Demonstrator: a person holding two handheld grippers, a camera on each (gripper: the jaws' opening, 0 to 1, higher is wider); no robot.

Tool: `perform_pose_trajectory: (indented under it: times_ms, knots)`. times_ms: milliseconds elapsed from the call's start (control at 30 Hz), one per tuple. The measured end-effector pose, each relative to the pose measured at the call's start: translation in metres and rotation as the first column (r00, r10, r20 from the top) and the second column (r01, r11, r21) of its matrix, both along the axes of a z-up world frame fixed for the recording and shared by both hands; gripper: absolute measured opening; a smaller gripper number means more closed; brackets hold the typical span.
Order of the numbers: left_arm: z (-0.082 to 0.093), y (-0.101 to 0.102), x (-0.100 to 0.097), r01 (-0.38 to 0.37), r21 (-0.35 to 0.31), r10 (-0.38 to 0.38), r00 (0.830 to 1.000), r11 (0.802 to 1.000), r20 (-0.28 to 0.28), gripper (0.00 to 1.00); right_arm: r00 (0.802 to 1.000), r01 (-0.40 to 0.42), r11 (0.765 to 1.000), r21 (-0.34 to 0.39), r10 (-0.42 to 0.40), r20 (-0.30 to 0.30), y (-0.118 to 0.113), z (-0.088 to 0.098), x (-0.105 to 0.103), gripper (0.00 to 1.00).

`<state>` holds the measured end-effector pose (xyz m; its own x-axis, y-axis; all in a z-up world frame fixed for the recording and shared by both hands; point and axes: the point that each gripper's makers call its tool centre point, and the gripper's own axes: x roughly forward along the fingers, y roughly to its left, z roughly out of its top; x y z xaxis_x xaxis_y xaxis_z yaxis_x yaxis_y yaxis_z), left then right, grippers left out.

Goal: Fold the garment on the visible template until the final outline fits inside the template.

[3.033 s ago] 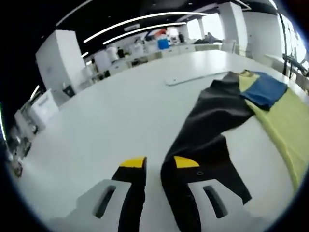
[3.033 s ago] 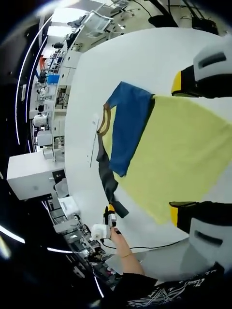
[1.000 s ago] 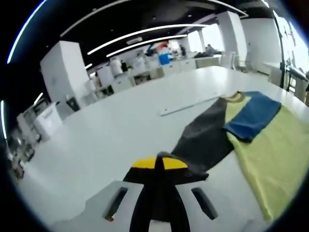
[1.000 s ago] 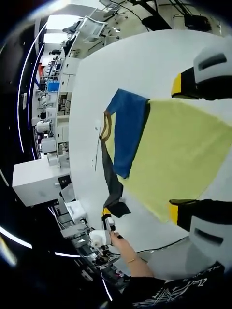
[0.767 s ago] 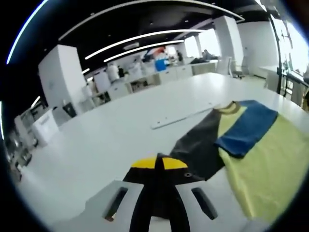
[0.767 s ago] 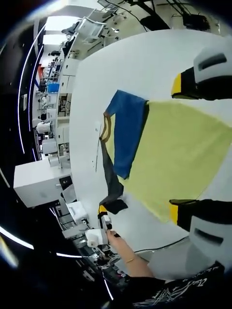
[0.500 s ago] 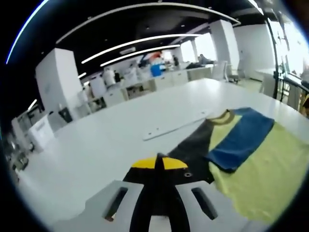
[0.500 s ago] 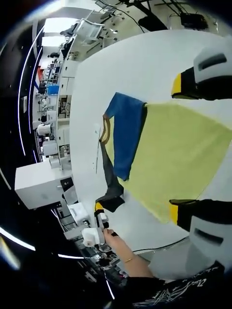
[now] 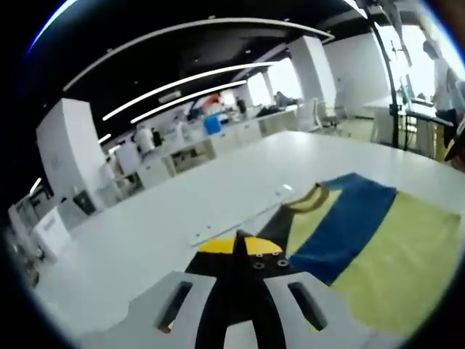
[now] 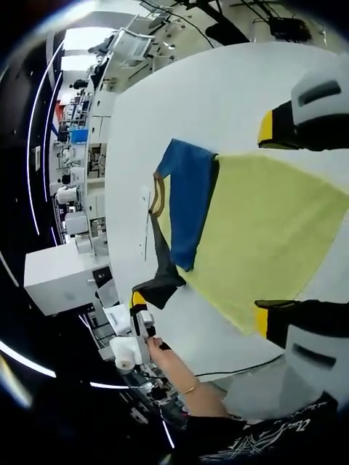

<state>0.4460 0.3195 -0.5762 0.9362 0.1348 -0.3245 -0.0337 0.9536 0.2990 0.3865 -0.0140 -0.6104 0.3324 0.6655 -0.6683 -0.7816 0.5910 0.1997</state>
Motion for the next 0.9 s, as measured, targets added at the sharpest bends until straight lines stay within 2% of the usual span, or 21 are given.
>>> perform_pose_trajectory:
  times_ms: [167, 300, 700, 900]
  knots:
    - [0.003, -0.023, 0.019, 0.055, -0.002, -0.055, 0.998, 0.998, 0.002, 0.00, 1.000, 0.002, 1.000, -0.001, -0.002, -0.001, -0.002, -0.001, -0.001, 0.85]
    - [0.002, -0.044, 0.032, 0.110, 0.023, -0.110, 0.994, 0.994, -0.005, 0.00, 1.000, 0.015, 1.000, -0.003, -0.015, -0.006, -0.005, -0.003, -0.001, 0.85]
    - [-0.006, -0.094, 0.051, 0.207, 0.045, -0.205, 0.978, 0.977, -0.032, 0.00, 0.999, 0.024, 1.000, 0.001, -0.024, -0.026, -0.007, -0.010, -0.005, 0.85]
    - [-0.014, -0.116, 0.056, 0.246, 0.035, -0.244, 0.968, 0.969, -0.050, 0.00, 0.999, 0.031, 1.000, -0.002, -0.031, -0.034, -0.010, -0.013, -0.006, 0.85]
